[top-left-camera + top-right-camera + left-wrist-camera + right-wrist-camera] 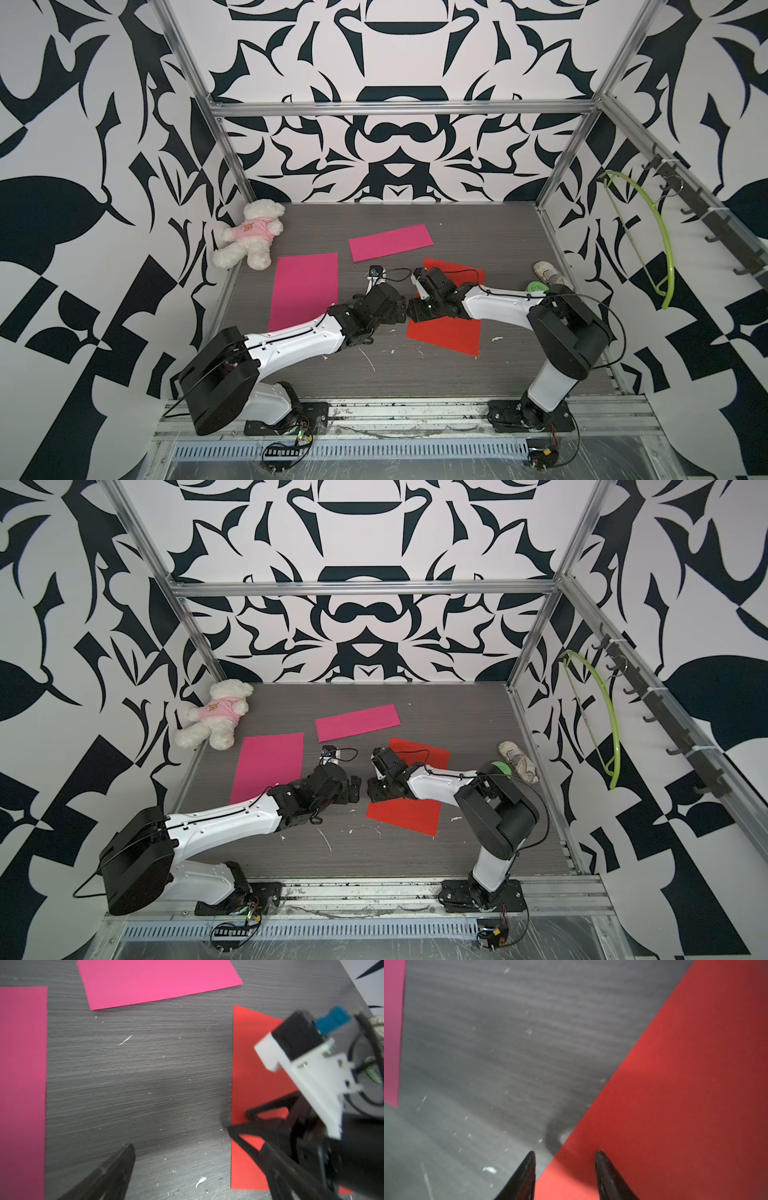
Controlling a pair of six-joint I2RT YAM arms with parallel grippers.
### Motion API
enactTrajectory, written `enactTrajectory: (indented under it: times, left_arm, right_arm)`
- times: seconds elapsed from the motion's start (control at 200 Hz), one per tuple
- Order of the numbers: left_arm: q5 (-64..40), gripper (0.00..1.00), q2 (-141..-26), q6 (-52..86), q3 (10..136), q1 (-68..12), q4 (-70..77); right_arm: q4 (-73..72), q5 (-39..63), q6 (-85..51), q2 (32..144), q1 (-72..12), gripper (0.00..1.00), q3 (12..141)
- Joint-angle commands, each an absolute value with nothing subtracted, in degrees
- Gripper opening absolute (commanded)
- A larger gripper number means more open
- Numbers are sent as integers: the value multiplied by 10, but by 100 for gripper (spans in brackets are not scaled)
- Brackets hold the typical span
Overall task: Fold the rectangular paper in half along the long edge
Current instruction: Move the paper at the center of the board.
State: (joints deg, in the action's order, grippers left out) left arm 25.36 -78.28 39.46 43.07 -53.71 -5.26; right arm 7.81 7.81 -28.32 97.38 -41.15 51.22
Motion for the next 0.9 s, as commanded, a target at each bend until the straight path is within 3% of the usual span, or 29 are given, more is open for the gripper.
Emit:
enactTrajectory:
  times: [0.0,0.2,0.32,0.54,0.895]
  left_arm:
    - [236,99,-769,413,415,-527,-45]
    - [204,99,-798,401,430,-526,-19]
    - [170,99,-837,381,459,-526,3]
    - [50,96,-981,336,602,-532,-22]
    - [-32,64,-1184,329,821,-548,-100]
  right_arm:
    - [92,45,-293,903,-404,49,494]
    - [101,35,-280,820,-302,78,451]
    - [102,64,-275,790,-209,89,429]
    - [129,114,-270,745,-77,93,411]
    - [144,168,-261,706,0,89,377]
